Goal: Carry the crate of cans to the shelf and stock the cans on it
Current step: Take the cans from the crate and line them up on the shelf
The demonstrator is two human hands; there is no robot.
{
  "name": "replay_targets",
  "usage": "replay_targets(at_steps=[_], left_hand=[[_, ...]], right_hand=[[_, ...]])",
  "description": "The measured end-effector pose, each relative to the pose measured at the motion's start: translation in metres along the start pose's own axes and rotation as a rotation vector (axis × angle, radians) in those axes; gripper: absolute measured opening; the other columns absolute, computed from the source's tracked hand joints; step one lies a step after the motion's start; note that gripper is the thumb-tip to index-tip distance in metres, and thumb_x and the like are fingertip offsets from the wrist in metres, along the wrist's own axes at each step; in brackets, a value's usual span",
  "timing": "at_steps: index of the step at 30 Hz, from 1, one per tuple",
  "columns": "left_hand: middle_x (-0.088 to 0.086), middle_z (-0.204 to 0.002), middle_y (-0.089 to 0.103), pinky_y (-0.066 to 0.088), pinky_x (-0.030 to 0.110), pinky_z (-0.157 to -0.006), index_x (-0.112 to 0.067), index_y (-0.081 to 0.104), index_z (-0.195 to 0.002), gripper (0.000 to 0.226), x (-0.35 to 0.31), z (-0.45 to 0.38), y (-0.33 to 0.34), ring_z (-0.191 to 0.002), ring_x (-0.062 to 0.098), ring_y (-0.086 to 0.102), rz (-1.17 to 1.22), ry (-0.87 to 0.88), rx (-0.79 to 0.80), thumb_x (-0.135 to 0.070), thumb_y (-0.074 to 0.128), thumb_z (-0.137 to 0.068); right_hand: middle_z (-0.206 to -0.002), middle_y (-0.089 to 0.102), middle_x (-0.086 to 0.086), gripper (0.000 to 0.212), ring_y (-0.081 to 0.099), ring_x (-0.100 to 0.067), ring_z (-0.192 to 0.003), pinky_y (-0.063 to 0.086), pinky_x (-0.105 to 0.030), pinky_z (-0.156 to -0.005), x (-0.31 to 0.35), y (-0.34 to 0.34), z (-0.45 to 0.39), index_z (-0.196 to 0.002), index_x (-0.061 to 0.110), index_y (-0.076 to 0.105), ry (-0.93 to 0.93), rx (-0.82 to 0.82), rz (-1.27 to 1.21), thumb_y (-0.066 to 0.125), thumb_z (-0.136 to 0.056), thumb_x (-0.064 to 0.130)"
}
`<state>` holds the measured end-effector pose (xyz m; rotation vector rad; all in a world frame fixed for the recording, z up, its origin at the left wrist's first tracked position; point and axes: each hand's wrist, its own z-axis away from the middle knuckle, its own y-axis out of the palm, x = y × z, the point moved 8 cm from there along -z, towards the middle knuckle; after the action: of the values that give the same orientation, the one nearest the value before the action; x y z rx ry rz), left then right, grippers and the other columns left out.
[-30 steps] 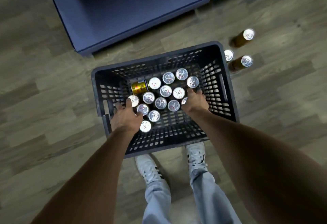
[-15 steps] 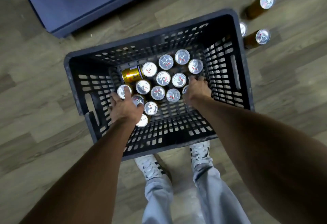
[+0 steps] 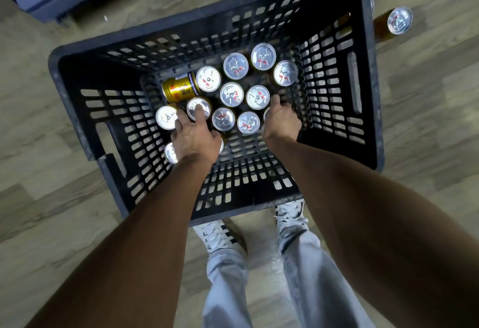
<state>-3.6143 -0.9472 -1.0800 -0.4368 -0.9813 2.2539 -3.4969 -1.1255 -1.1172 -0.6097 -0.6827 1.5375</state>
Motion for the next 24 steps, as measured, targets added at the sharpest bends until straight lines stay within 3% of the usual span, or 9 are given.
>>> replay_targets(at_steps=[4, 10, 14, 17, 19, 22, 24], left_hand=[[0.027, -0.149, 0.026, 0.043, 0.047, -0.096, -0.019, 0.026, -0.146, 0.066, -0.002, 0.001, -0.008, -0.125, 0.042, 0.043, -0.01, 0.012, -0.004, -0.031, 0.056, -0.089], [0.019, -0.148, 0.032, 0.047, 0.042, -0.085, -0.02, 0.029, -0.147, 0.064, -0.017, 0.037, -0.071, -0.115, 0.041, 0.054, 0.067, 0.019, 0.041, -0.021, 0.055, -0.089], [0.018, -0.132, 0.05, 0.047, 0.041, -0.088, -0.02, 0.04, -0.142, 0.055, -0.039, 0.061, -0.162, -0.115, 0.039, 0.056, 0.128, 0.001, 0.051, -0.017, 0.054, -0.089], [0.018, -0.133, 0.056, 0.046, 0.04, -0.097, -0.021, 0.043, -0.142, 0.054, -0.058, 0.087, -0.244, -0.122, 0.036, 0.053, 0.218, -0.031, 0.064, -0.014, 0.052, -0.089], [0.016, -0.132, 0.058, 0.047, 0.039, -0.099, -0.024, 0.042, -0.143, 0.058, -0.079, 0.109, -0.297, -0.122, 0.034, 0.054, 0.261, 0.005, 0.085, -0.016, 0.054, -0.087], [0.01, -0.119, 0.065, 0.049, 0.037, -0.096, -0.029, 0.048, -0.133, 0.055, -0.103, 0.145, -0.372, -0.113, 0.031, 0.06, 0.328, 0.08, 0.057, -0.017, 0.059, -0.081], [0.006, -0.107, 0.066, 0.05, 0.035, -0.091, -0.029, 0.05, -0.118, 0.048, -0.11, 0.174, -0.415, -0.104, 0.029, 0.062, 0.466, 0.05, 0.051, -0.015, 0.064, -0.074]], right_hand=[[-0.122, 0.057, -0.013, 0.047, 0.057, -0.032, -0.112, 0.045, -0.036, -0.07, -0.001, -0.013, 0.01, -0.129, 0.02, 0.046, -0.032, -0.104, -0.025, 0.067, -0.088, 0.014], [-0.105, 0.068, -0.007, 0.028, 0.066, -0.03, -0.1, 0.052, -0.033, -0.074, 0.002, -0.075, 0.056, -0.112, 0.024, 0.062, -0.059, -0.03, -0.091, 0.065, -0.084, 0.022], [-0.112, 0.069, -0.009, 0.029, 0.067, -0.029, -0.103, 0.057, -0.037, -0.086, 0.03, -0.167, 0.084, -0.115, 0.02, 0.066, -0.104, 0.067, -0.13, 0.065, -0.088, 0.028], [-0.117, 0.067, -0.008, 0.041, 0.065, -0.028, -0.107, 0.055, -0.037, -0.092, 0.07, -0.253, 0.116, -0.121, 0.023, 0.065, -0.259, 0.139, -0.164, 0.071, -0.081, 0.035], [-0.114, 0.068, -0.009, 0.037, 0.064, -0.029, -0.106, 0.054, -0.034, -0.088, 0.095, -0.315, 0.141, -0.115, 0.026, 0.067, -0.381, 0.144, -0.215, 0.07, -0.08, 0.036], [-0.1, 0.067, -0.011, 0.024, 0.062, -0.029, -0.096, 0.047, -0.03, -0.077, 0.127, -0.411, 0.185, -0.103, 0.018, 0.067, -0.537, 0.129, -0.301, 0.066, -0.082, 0.03], [-0.105, 0.067, -0.01, 0.033, 0.061, -0.03, -0.1, 0.048, -0.032, -0.083, 0.145, -0.466, 0.219, -0.108, 0.021, 0.069, -0.605, 0.106, -0.309, 0.059, -0.081, 0.036]])
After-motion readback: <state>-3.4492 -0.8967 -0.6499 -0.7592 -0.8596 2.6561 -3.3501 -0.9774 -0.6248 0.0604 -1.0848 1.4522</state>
